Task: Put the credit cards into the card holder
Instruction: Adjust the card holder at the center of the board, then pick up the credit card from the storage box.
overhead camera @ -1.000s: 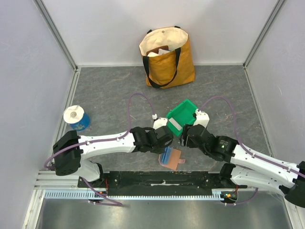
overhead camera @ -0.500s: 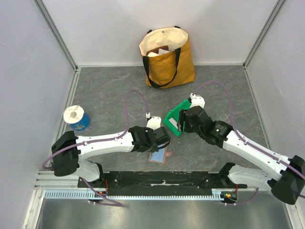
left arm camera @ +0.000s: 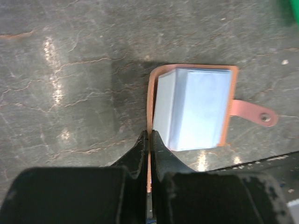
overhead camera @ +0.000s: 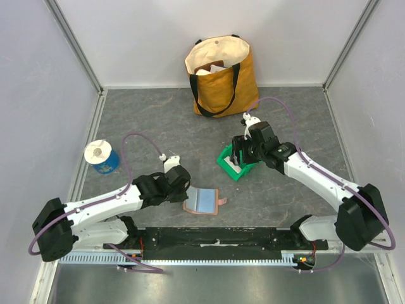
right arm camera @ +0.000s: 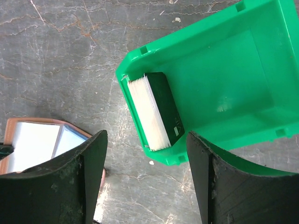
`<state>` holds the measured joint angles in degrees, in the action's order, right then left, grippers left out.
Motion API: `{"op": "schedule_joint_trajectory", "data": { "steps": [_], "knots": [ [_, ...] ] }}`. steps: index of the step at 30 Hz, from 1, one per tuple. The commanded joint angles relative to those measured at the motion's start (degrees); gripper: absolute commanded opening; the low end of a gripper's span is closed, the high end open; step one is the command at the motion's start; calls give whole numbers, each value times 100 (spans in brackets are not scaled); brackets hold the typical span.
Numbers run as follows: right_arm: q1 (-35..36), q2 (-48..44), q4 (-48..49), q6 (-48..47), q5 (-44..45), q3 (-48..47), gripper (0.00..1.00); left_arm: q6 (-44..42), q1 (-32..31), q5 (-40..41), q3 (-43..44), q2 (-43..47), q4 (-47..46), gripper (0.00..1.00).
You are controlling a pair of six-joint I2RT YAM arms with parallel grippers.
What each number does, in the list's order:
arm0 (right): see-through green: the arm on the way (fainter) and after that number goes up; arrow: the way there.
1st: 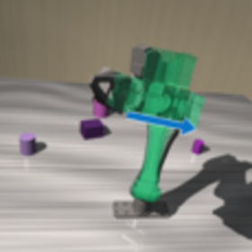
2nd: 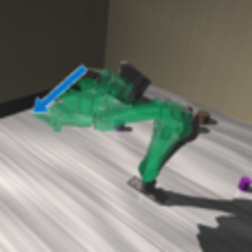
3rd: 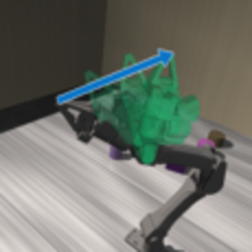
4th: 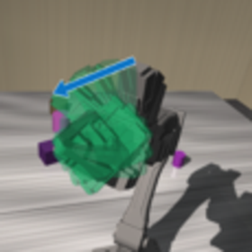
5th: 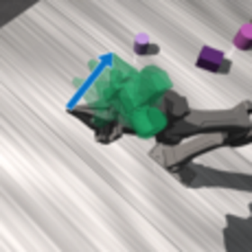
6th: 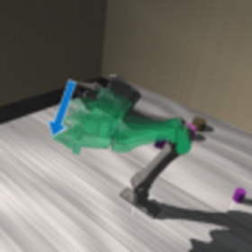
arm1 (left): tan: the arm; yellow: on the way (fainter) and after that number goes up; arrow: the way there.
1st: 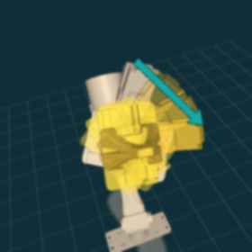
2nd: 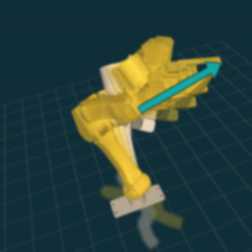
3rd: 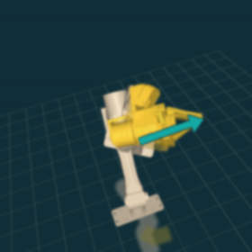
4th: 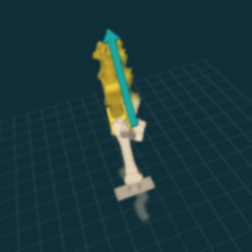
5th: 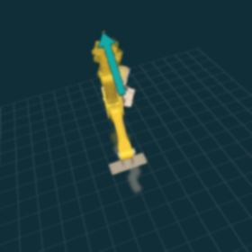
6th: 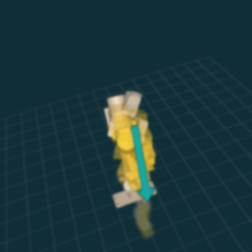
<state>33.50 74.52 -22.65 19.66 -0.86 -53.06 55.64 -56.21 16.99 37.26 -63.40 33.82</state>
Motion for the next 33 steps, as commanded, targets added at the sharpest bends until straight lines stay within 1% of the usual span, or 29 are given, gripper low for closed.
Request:
{"op": "schedule_joint_trajectory", "data": {
  "steps": [1, 5, 14, 18, 25, 33],
  "knots": [
    [-273, 308, 314, -471, -800, -345, 76, -62, 92, -328, -52, 371, -596, 2],
    [-405, 677, 306, -691, -1117, -468, 76, -53, 110, -407, 18, 433, -614, 2],
    [-440, 1345, 375, -929, -1302, -671, 77, 8, 101, -522, -7, 407, -746, 2],
    [-458, 1495, 455, -955, -1329, -688, 78, 61, 110, -486, -104, 451, -746, 2],
    [-493, 1732, 499, -1017, -1776, -732, 80, 70, 101, -478, -96, 407, -746, 2],
    [-493, 1961, 499, -1017, -1952, -759, 81, 35, 101, -513, -96, 372, -781, 2]
  ]
}}
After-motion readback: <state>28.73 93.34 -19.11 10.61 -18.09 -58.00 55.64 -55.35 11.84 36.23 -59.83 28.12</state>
